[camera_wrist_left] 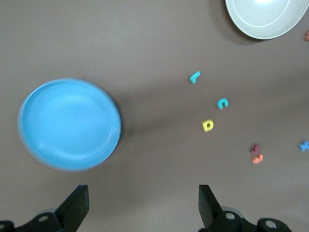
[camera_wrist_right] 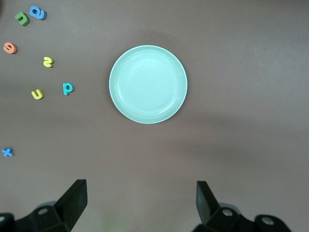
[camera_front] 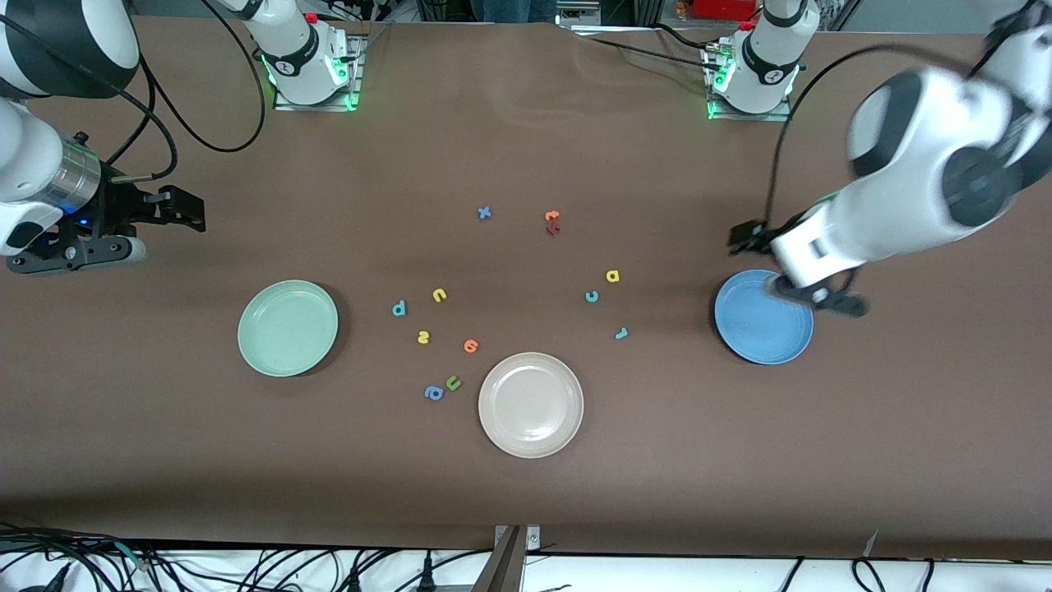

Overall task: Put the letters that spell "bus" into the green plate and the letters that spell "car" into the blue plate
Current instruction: 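Grasp the yellow d with the left gripper while the right gripper reaches the p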

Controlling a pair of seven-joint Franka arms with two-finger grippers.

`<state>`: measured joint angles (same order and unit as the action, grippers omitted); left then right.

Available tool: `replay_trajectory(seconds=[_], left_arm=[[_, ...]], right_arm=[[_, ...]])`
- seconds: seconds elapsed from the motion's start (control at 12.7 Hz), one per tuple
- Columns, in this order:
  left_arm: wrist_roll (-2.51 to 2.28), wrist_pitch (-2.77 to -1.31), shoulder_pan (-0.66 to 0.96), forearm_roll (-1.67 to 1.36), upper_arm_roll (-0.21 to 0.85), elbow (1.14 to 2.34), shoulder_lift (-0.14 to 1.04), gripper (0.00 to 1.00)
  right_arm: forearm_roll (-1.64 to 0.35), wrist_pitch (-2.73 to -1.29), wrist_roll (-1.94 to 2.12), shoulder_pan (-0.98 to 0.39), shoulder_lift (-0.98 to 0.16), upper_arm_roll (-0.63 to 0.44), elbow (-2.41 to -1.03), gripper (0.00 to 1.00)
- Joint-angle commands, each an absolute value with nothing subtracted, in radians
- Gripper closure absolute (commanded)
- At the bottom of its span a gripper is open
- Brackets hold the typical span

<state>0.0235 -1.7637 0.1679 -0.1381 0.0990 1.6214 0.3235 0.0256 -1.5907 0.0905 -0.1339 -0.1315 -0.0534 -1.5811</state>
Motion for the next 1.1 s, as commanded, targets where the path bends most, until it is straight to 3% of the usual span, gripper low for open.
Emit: replay_trajectory(seconds=[0.0,0.39,0.63,1.02], left_arm=[[0.029,-1.862,0.228,-0.153,0.097,1.595,0.437,0.0],[0.023,-2.023,0.35,-0.153,0.095,1.603,0.601,0.0],[-0.205,-2.103,0.445,-0.099,0.092,1.698,0.603,0.0],[-0.334,-2.267,0.477,-0.015,0.097,1.863,0.586,0.06]], right_arm=[[0.046,-1.572,0.106,-0.132,-0.137,-0.052,-1.56,0.0],[0.071,-1.578,0.104,-0.13,-0.155,-0.052,-1.563,0.0],[0.078,-1.606,0.106,-0.144,-0.182,-0.051,-1.574,0.0],[0.072,-1.768,0.091,-0.218,-0.256,-0.049,-1.618,0.0]])
